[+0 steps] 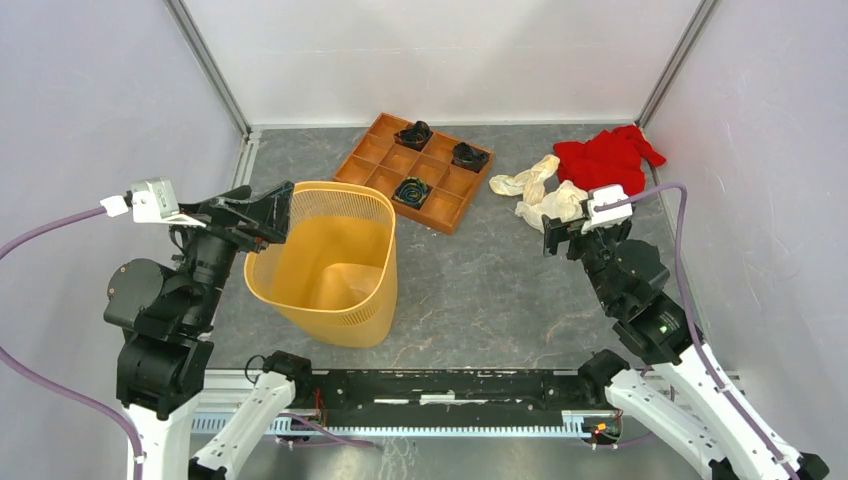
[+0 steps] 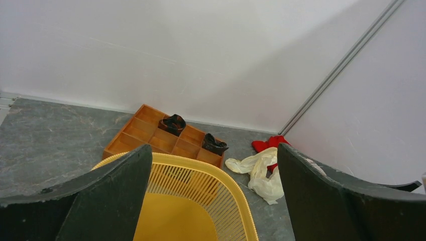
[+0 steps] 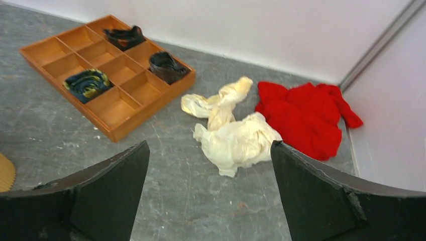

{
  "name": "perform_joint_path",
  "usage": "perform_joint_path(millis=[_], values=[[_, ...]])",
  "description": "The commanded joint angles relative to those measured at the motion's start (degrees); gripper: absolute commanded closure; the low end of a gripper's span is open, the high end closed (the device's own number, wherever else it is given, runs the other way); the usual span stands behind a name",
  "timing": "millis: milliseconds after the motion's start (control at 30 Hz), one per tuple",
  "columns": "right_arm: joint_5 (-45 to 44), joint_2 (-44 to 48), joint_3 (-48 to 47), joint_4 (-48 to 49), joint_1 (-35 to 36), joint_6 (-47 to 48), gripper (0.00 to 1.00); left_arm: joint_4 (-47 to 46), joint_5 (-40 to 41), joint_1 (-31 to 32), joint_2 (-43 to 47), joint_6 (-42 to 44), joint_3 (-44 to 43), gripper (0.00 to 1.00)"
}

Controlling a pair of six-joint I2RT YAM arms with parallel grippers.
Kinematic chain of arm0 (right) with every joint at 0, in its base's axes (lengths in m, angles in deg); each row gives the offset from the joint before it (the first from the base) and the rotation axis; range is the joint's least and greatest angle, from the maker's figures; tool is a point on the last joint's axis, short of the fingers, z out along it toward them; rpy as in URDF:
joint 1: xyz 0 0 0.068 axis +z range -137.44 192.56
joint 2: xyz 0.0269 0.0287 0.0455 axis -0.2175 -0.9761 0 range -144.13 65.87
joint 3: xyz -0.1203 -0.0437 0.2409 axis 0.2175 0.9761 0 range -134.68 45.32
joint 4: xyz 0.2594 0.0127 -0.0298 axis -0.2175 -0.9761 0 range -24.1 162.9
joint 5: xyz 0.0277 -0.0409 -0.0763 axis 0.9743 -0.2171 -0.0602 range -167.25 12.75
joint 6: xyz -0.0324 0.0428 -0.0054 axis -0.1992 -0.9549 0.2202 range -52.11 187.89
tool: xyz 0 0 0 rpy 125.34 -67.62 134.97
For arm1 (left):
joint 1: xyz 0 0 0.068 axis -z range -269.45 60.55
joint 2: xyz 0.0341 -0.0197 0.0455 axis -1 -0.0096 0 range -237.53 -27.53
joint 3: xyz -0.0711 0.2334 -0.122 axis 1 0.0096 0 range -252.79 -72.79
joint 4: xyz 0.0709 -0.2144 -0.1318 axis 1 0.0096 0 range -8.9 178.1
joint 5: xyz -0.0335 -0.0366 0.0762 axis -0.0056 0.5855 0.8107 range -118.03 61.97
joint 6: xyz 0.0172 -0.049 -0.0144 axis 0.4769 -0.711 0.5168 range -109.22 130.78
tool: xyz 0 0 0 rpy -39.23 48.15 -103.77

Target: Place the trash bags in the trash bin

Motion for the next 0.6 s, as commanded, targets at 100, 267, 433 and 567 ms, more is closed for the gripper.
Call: perform_joint_path(millis=[100,267,433,567], values=[[3.15,1.96,4.07,0.12,-6.10,-5.41,0.02,0.65,-1.66,0.98,-1.11,0.82,-0.94,0.00],[5.44,3.91,7.93,1.79,-8.24,-9.36,0.02,0.77,-1.89,1.34,-1.44,1.15,-0.39,0.00],[20.45,3.99,13.76,7.06,-9.20,-13.00,0.02,0.81,-2.66,1.54,-1.76,1.34,0.35,0.00],[32.77,-0.79,17.60,11.32,-8.84,-15.96,0.02,0.94,-4.19,1.60,-1.70,1.71,1.58,0.00]])
